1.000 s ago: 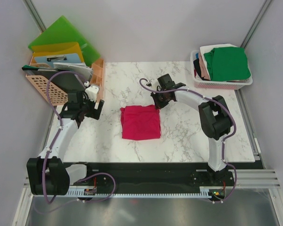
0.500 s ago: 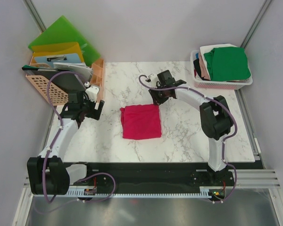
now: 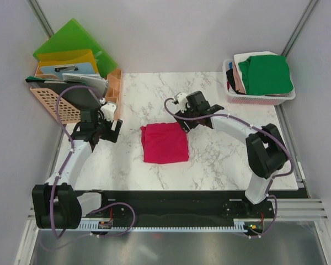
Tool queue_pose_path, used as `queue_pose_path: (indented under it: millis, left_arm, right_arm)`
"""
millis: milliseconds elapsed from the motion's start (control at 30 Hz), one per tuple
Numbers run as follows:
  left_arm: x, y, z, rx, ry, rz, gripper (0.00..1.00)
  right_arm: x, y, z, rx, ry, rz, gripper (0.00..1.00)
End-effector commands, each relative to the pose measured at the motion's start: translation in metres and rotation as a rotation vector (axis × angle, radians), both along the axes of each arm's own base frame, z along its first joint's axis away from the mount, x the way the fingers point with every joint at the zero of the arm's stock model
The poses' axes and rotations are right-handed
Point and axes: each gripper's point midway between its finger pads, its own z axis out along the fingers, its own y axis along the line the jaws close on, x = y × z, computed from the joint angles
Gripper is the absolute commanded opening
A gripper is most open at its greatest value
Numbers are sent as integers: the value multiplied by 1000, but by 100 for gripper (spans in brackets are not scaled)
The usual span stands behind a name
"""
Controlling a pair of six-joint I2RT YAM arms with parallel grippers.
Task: Fold and stack the t-shirts
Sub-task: Smooth out wrinkles on the folded tshirt
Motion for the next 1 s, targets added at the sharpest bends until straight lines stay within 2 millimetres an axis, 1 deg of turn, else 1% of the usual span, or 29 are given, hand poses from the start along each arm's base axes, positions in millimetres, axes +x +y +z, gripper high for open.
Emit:
queue_pose_path:
  millis: [0,33,67,100,133,167,200,233,267,300,333,367,400,433,467,500,533,567,600,667,733,767,833,867,933,967]
  left_arm:
    - [3,-5,15,-8,-81,-46,97]
    - [2,-6,15,-8,-93,-51,97]
    - [1,-7,21,-7,-123,-56,97]
    - [1,-6,23,0,-136,-57,97]
    - [-1,-5,20,3,-135,-58,98]
    - [0,-5,18,6,-132,-56,98]
    - [0,-4,16,9,-126,-53,98]
    - [1,-3,13,14,-115,-47,98]
    - [1,-2,11,14,-109,-44,97]
    - [1,-2,9,16,-100,-41,97]
    - [1,-1,8,18,-96,-37,97]
    - [0,0,8,20,-95,-35,97]
    - [-1,0,9,23,-98,-35,97]
    - [-2,0,8,26,-97,-36,97]
    - [-4,1,7,29,-96,-36,97]
    - [-5,1,6,32,-96,-41,97]
    - [-7,2,4,36,-90,-36,97]
    - [-8,2,3,39,-90,-36,97]
    - [-9,4,3,50,-91,-36,97]
    - [-12,7,1,68,-92,-31,97]
    - [-12,8,1,78,-99,-33,98]
    - [-12,8,2,80,-102,-36,98]
    - [-11,8,2,81,-103,-39,98]
    - [-10,8,-1,80,-94,-39,98]
    - [-7,7,-4,75,-83,-40,98]
    - [-7,7,-6,70,-76,-37,98]
  right_arm:
    - [-18,20,62,82,-123,88,73]
    - [-34,32,64,93,-111,144,76]
    - [-44,35,68,95,-109,170,80]
    - [-62,47,62,95,-82,222,84]
    - [-72,55,58,92,-58,256,94]
    - [-85,63,38,75,18,286,95]
    - [-90,75,35,78,48,319,98]
    - [-100,88,26,64,83,353,98]
    - [-102,95,2,37,134,358,98]
    - [-98,105,2,42,133,363,98]
    - [-99,112,-3,33,141,371,98]
    - [-99,117,-19,19,168,373,98]
    - [-93,126,-14,35,159,376,98]
    - [-90,129,-19,30,166,372,98]
    - [-87,131,-34,12,188,365,98]
    - [-81,138,-31,19,178,362,98]
    - [-80,140,-36,21,195,353,98]
    - [-82,140,-49,9,230,349,98]
    - [-85,144,-51,21,248,357,98]
    - [-90,143,-57,25,288,352,98]
    - [-92,142,-55,29,288,355,98]
    - [-91,143,-46,37,267,358,98]
    - [-91,142,-34,44,243,364,98]
    - [-90,143,-19,62,216,369,98]
    - [-88,144,0,82,192,376,98]
    - [-91,144,17,99,178,389,98]
